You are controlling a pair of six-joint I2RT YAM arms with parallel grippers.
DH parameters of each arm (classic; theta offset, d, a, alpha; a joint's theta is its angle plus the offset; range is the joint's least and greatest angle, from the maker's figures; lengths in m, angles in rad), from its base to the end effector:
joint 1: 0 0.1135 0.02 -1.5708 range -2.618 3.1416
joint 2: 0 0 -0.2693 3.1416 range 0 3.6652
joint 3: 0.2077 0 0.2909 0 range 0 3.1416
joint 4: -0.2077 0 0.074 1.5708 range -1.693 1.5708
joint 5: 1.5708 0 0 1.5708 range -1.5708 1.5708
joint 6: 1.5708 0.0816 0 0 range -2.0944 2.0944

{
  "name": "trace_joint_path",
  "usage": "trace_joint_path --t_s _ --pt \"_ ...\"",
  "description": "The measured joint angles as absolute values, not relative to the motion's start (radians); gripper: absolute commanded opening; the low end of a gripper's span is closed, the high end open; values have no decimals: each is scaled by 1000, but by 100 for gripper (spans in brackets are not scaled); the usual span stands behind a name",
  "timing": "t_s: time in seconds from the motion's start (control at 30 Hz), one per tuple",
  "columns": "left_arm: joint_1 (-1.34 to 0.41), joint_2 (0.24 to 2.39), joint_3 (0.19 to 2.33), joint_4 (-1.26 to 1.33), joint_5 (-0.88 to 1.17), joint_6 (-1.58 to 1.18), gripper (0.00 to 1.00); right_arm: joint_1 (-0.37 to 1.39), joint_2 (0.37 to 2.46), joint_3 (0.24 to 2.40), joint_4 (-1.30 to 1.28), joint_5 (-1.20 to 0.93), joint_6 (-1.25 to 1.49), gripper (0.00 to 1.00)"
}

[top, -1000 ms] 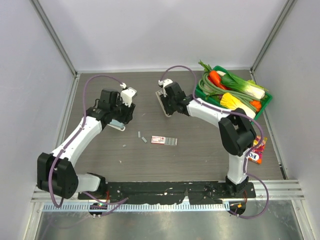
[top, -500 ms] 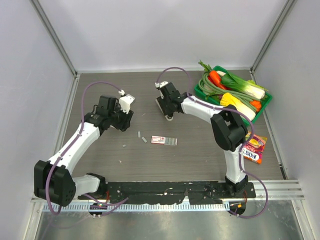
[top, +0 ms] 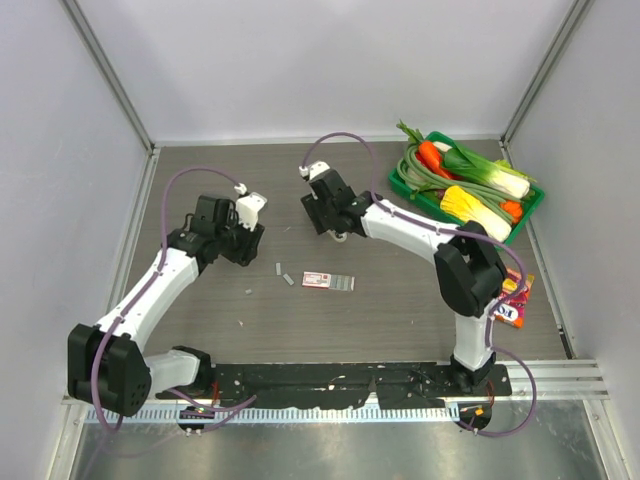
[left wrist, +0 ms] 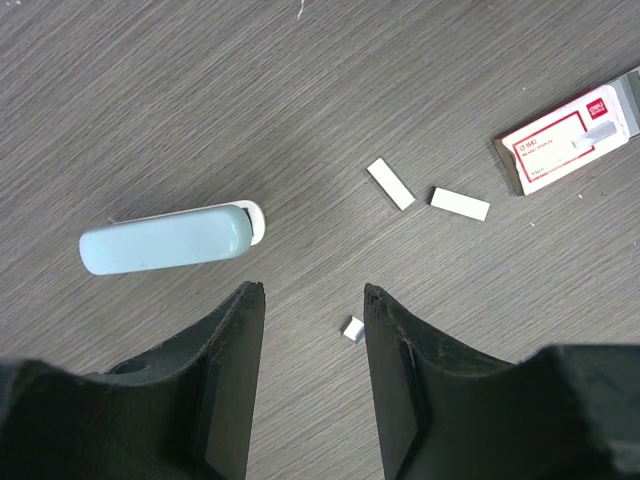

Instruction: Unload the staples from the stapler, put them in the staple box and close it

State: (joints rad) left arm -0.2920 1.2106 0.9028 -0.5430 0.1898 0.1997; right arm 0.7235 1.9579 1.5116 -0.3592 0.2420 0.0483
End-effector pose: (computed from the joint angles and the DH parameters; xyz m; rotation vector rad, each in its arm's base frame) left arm 0.2983 -0.1058 0.2206 0.6725 2.3239 -0.2719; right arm 0.3955 0.3233 0.1836 -0.6685 2.2511 0.0911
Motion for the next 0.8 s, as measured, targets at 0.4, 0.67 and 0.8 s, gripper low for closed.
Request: trace_joint_path --t_s 0.4,0.67,0.8 --pt "-252 1206 899 -542 181 213 48 974 1765 1343 -262 256 80 56" --pt "-217 1205 899 -535 165 213 47 1002 1854 1301 -236 208 115 55" --pt "-201 1199 898 -532 159 213 48 1016 1882 1301 -219 183 133 55"
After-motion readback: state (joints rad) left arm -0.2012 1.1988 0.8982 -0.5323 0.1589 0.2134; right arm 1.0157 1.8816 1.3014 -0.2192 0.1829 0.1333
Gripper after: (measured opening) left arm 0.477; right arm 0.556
